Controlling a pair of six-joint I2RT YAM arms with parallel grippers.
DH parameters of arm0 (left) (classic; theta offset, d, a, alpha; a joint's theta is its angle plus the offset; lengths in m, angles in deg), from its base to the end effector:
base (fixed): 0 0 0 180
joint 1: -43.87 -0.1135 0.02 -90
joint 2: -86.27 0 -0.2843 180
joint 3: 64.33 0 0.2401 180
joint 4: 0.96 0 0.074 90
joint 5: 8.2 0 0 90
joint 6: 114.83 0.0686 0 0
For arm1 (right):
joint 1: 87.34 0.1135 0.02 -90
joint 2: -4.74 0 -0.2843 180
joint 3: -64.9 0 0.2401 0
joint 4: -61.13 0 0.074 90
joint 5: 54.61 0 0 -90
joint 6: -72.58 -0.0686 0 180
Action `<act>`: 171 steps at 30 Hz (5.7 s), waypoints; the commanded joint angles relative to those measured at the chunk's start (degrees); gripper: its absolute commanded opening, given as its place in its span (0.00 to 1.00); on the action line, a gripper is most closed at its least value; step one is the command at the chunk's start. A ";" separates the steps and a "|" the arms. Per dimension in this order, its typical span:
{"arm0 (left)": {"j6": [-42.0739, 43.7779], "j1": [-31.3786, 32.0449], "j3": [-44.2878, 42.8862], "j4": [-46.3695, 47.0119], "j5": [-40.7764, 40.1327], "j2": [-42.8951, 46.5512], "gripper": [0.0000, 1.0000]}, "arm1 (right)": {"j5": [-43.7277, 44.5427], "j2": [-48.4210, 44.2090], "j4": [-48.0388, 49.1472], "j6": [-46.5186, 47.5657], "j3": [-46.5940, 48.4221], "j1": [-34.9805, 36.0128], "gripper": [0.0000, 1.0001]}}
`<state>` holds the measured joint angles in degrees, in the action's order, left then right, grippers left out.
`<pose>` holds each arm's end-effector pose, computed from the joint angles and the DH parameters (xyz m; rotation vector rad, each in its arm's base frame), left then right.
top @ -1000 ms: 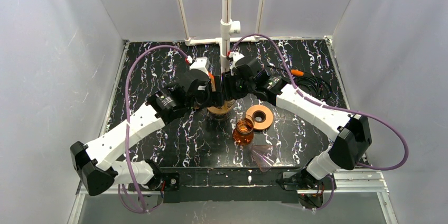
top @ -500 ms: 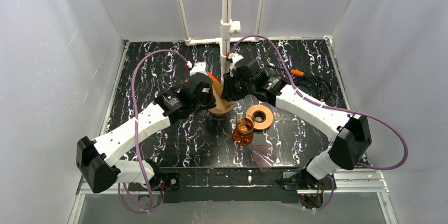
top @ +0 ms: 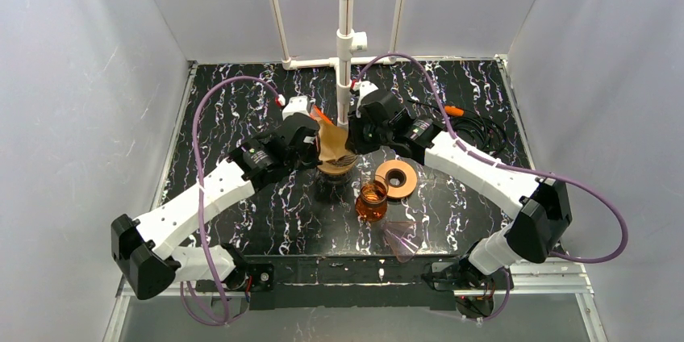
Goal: Place the coffee filter in the dripper
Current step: Place the coffee filter in the coffee dripper.
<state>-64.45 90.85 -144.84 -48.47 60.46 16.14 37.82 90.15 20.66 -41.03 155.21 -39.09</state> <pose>0.2021 -0.1800 0.3409 -0.0643 2.2021 -0.4471 0.2368 0.2610 0.3345 -0.4600 2.2220 0.6457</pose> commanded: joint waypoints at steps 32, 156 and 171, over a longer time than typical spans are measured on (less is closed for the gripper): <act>1.93 -0.32 -8.48 -6.95 3.93 -5.95 0.38 | -7.12 -0.88 2.26 -3.05 -3.42 -5.71 0.75; 9.86 -12.26 -5.67 -7.22 10.05 -9.83 0.69 | -4.19 2.97 7.62 -2.72 -7.79 -5.63 0.55; 4.79 -13.59 -0.83 4.85 24.12 -7.61 0.74 | -14.63 3.79 16.42 -7.41 -10.75 -5.63 0.68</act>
<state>-57.19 78.35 -147.92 -47.07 79.01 5.82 27.07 92.81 37.17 -46.21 146.64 -44.95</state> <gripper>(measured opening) 0.748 0.678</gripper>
